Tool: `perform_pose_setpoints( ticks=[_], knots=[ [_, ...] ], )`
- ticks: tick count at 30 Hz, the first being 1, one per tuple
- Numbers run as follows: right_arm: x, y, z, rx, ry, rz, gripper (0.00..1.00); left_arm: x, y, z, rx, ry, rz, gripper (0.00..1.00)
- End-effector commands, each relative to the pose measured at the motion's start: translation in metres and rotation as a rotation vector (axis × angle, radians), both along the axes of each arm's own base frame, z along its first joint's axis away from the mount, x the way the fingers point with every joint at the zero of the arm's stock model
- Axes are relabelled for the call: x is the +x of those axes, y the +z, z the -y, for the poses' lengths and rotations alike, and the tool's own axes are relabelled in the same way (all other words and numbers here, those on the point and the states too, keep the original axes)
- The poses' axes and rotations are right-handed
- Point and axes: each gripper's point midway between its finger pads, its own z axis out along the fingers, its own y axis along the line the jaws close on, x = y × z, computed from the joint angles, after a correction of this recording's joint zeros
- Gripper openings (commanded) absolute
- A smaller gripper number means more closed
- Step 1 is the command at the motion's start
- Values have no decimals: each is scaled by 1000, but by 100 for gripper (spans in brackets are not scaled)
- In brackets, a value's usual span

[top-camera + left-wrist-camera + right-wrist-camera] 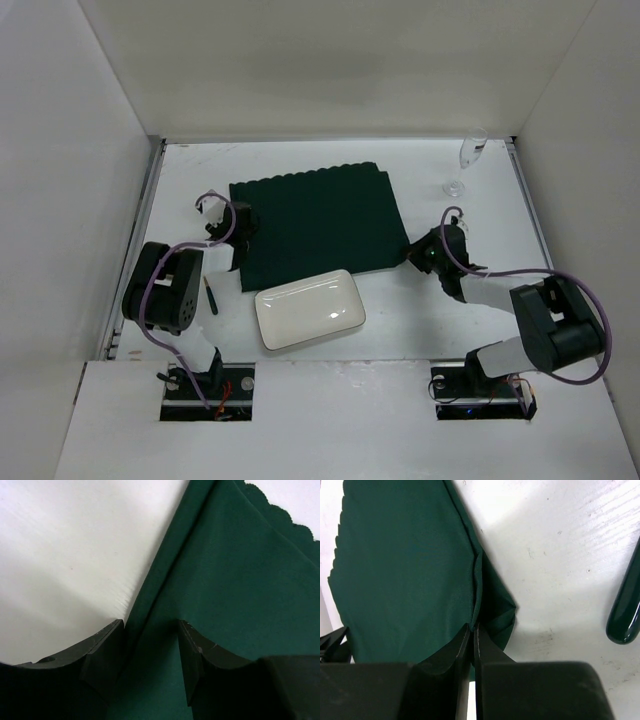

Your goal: Set the dinner table for one person

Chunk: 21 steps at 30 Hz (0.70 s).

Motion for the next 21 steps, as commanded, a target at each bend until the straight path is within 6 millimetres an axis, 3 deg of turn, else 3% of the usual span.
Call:
perform_pose_setpoints(
  ticks=[1,8,14,18,21],
  knots=[
    [13,15,-5,-12,20,71,10,-3,-5,17,-75,-64,-10,43],
    [19,14,-10,-22,29,67,12,31,-9,25,-93,-83,-1,13],
    [37,19,-13,-27,22,64,11,93,4,30,-111,-63,46,9],
    [48,16,-10,-33,6,49,11,103,6,23,-100,-46,38,9],
    [50,16,-8,-37,7,44,11,86,3,16,-97,-26,26,9]
  ],
)
